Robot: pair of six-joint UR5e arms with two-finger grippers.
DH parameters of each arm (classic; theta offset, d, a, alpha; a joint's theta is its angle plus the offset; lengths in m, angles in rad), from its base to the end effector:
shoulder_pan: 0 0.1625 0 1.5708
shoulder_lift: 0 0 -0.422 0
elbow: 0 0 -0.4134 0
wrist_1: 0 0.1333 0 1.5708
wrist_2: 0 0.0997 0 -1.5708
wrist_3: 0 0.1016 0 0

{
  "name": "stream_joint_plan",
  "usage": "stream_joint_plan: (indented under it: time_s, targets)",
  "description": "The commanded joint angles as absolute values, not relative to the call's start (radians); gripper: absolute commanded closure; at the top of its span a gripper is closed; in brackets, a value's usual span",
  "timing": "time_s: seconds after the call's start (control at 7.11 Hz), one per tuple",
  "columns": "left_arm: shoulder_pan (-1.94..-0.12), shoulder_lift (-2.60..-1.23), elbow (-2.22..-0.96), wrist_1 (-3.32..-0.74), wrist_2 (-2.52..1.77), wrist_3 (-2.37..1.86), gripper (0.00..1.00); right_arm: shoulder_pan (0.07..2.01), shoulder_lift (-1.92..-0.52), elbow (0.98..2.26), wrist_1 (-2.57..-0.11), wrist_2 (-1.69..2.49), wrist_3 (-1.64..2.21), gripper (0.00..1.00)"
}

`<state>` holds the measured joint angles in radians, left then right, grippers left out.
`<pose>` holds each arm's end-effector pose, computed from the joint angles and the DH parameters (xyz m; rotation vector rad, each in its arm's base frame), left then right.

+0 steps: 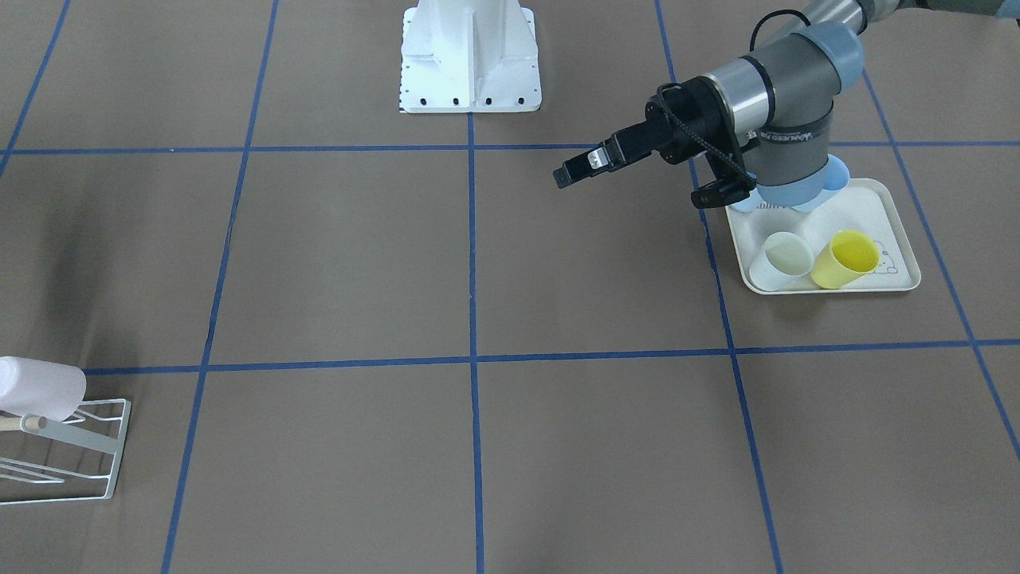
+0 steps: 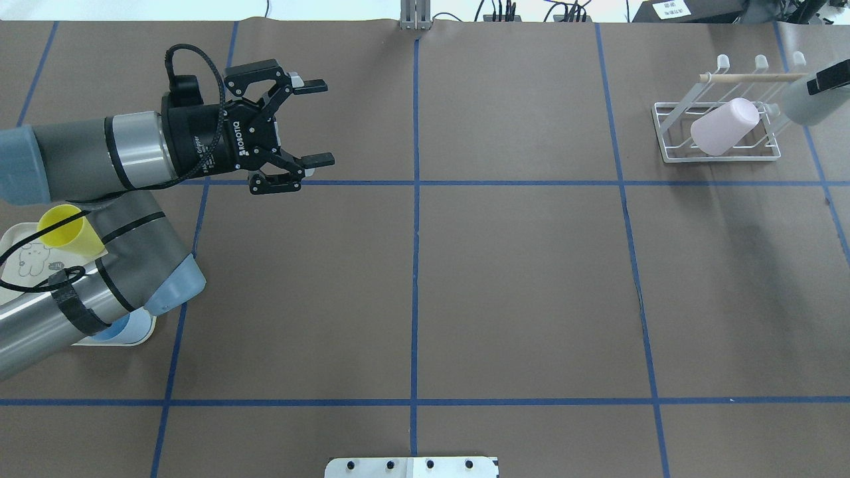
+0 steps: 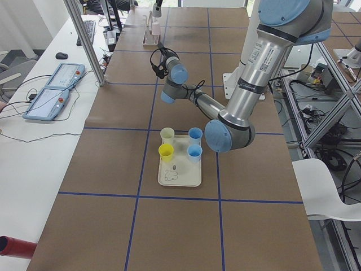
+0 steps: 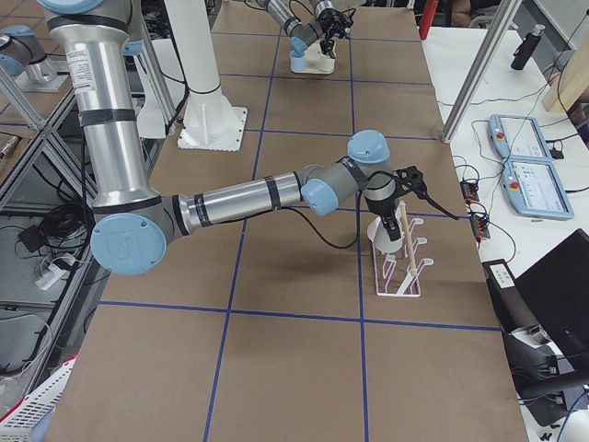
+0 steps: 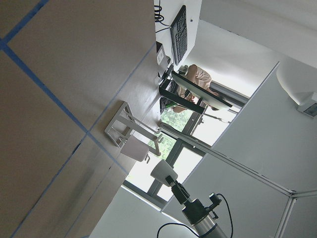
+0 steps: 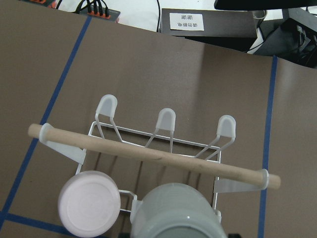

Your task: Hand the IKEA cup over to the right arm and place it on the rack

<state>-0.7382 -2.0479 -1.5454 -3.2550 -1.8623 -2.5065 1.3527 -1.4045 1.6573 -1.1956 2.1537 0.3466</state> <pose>0.3697 -0.4771 0.2206 -0.3899 2.1511 -0.6758 -0.0544 -0.6031 0.4853 0.4282 -0.7101 -0.0619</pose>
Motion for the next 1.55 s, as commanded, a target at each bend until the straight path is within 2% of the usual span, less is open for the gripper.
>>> stream_joint_plan:
  time_s: [0.0,1.41]
  targets:
    - [-0.738,-2.048,-1.545,-3.255,-1.862,-2.507,0.0,1.341,-1.382,1.62,-1.198,2.155,0.35,0.72]
    - [-0.736,-2.048,-1.545,-3.255,-1.862,-2.507,0.0,1.31,-1.347,1.557,-1.192,2.155,0.353,0.72]
